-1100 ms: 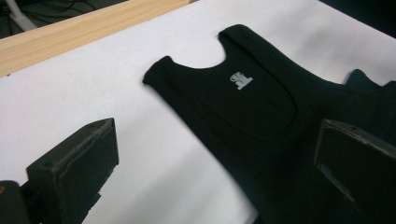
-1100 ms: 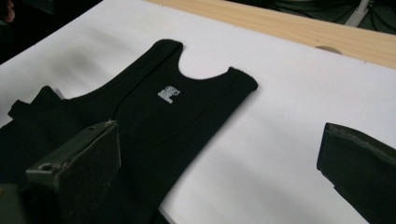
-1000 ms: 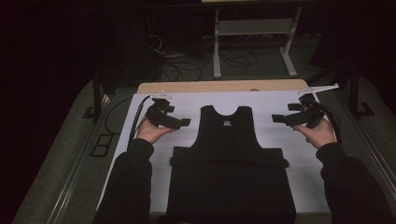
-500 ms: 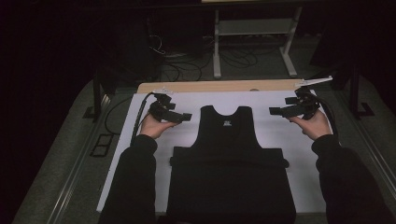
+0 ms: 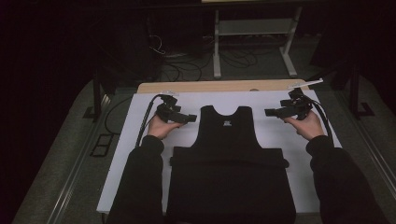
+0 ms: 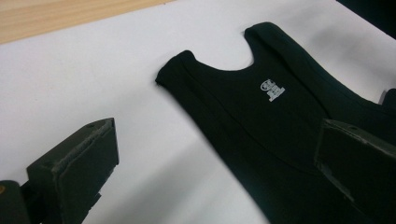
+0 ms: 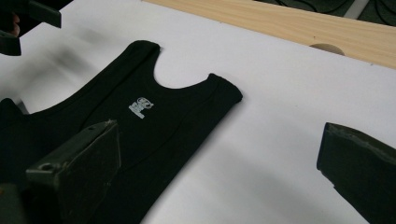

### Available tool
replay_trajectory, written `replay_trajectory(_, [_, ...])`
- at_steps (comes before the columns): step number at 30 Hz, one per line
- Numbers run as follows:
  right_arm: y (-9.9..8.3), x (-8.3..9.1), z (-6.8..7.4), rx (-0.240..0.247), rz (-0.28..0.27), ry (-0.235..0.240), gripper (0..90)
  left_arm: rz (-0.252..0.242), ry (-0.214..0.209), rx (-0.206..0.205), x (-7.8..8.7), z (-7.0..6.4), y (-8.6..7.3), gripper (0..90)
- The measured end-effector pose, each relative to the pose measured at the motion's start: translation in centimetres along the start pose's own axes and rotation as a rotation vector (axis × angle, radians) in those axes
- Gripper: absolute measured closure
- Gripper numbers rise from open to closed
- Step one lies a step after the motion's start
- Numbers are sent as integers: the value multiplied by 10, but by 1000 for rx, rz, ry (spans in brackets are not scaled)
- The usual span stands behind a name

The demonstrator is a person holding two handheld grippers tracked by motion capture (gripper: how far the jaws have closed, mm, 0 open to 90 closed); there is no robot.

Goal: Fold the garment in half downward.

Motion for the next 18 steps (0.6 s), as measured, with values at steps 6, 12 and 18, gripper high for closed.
replay_trajectory(6, [-3, -8, -1, -5, 8, 6, 0, 9, -1, 5, -6, 1, -3, 0])
replay_trajectory(12, [-5, -16, 0, -8, 22, 8, 0, 13, -8, 3, -9, 0, -4, 0])
replay_trajectory(18, [-7, -24, 3, -12, 30, 9, 0, 15, -13, 19, -14, 1, -6, 0])
Point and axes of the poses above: each handheld gripper's, and its own axes: x roughly backward along the jaws, y roughly out of its top, z roughly to its left, the point moved 10 cm from there along -x, roughly forward along the jaws, and after that the axes turned 10 degrees about x, right-handed, at the moved point
